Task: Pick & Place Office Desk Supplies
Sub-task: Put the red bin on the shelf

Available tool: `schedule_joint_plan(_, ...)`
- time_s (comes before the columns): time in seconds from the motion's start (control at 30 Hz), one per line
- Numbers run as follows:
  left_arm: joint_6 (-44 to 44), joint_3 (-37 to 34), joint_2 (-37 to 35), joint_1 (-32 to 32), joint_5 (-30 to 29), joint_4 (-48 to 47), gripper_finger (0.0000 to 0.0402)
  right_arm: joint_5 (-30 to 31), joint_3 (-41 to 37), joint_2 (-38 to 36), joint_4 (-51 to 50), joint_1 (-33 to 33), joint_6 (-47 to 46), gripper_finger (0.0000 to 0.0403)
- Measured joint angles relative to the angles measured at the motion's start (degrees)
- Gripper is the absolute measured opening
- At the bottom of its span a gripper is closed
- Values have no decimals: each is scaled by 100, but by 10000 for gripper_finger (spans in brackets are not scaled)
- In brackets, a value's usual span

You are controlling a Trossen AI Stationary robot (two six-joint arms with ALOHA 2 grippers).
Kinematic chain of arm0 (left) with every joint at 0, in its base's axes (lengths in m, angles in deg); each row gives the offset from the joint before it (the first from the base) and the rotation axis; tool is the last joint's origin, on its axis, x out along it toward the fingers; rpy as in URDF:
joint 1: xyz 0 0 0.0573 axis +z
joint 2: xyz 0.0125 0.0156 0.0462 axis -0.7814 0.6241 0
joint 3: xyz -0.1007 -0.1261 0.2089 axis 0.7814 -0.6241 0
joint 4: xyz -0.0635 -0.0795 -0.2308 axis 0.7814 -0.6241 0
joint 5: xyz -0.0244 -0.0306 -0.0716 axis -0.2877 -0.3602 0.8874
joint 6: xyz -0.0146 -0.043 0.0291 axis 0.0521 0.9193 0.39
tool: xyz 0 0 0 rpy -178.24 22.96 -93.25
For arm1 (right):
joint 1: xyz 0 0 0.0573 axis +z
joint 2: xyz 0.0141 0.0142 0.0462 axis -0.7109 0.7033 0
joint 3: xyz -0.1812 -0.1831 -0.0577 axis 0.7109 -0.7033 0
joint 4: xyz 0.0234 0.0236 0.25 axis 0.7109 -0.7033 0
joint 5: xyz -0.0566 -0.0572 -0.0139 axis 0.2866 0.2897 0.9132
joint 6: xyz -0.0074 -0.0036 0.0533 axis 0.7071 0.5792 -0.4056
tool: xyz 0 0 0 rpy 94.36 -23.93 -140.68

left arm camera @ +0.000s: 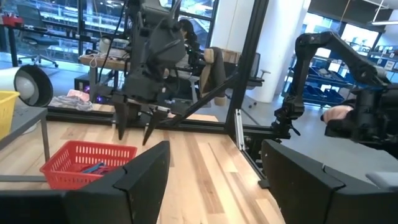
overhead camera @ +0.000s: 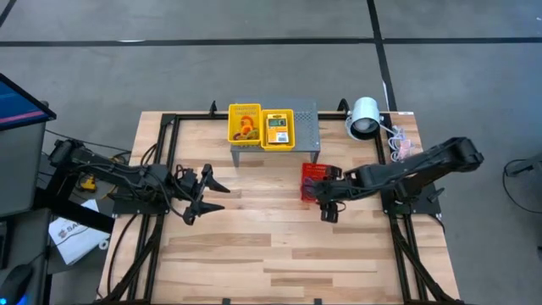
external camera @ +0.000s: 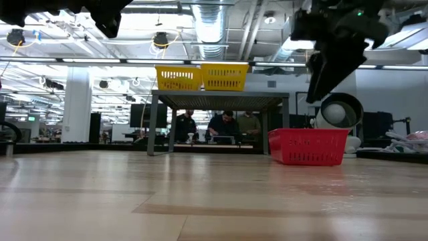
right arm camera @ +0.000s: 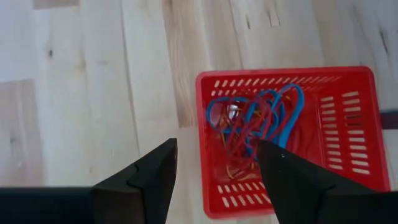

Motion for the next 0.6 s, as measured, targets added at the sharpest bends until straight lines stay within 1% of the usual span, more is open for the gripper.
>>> schedule_joint_plan(0.23,108,0,-1,-7,0,-52,250,-116,-112,151,164,-80,-34,214)
schedule_joint_plan(0.3,126,0,0,-7,0,-52,250,-186,-97,303,363,-77,-34,214)
schedule_joint_plan(0.4,128,0,-2,-7,0,-60,250,-312,-111,546,368,-43,-34,214)
schedule_joint_plan(0.6,150,0,-1,-7,1,-77,250,-315,-110,923,390,-5,-67,214)
